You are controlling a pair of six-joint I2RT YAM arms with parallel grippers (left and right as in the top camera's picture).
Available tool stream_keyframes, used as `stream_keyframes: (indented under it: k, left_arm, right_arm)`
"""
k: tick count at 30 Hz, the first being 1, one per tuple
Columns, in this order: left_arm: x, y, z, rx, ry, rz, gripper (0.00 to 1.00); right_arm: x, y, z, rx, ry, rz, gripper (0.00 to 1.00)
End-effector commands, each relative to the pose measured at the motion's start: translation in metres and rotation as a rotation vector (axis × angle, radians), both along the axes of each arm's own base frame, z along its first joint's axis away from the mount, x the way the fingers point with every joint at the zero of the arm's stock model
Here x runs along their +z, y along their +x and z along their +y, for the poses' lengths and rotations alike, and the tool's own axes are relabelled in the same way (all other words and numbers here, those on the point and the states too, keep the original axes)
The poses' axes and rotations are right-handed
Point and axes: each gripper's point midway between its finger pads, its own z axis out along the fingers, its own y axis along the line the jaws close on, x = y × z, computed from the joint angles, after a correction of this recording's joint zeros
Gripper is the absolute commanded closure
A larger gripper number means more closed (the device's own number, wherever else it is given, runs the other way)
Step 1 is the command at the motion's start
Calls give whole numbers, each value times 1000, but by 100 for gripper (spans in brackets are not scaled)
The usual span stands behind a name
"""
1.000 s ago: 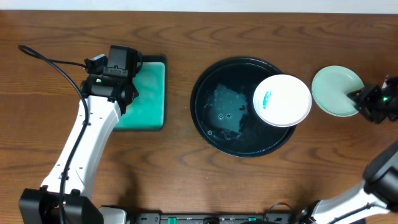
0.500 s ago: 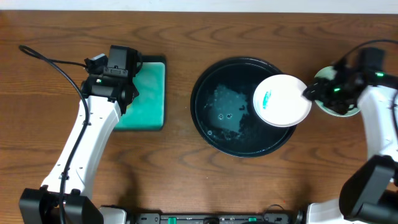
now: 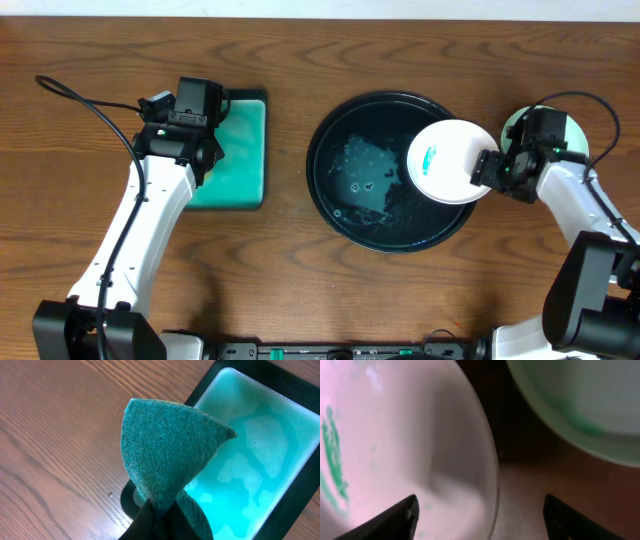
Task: Clean dirty plates on tray and stack at the side
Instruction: 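Grip the rim of the white plate on the tray with the right gripper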
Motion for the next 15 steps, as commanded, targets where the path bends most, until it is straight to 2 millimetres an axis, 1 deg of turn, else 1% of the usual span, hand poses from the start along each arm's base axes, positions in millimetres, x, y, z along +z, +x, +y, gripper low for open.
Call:
stream_keyframes:
  k: [1,5,7,8,9,11,13,14,15]
  left_arm:
    - [-1,-1,2,-6,14,8,93]
    - [-1,-1,2,-6,14,8,93]
    - [-1,-1,2,-6,14,8,93]
    - [-1,-1,2,-6,14,8,93]
    - [-1,-1,2,-6,14,8,93]
    - [-1,-1,2,-6,14,8,93]
    - [-1,-1,2,-6,14,8,93]
    - [-1,-1,2,-6,14,8,93]
    - [-1,-1,2,-6,14,8,93]
  right_arm:
    - [-6,3,2,-1,5,-29,27]
    - [-1,16,0,8,-9,-86,44]
    - [1,21,-1,11,-15,-109,45]
    - [2,23,-1,11,-16,-117,49]
    - [3,24,-2,11,-17,-123,53]
    - [3,25,-2,11,-18,-128,65]
    - [2,24,-2,10,-17,-124,68]
    - [2,24,-2,10,-16,-121,73]
    - [2,23,-1,10,-16,-118,83]
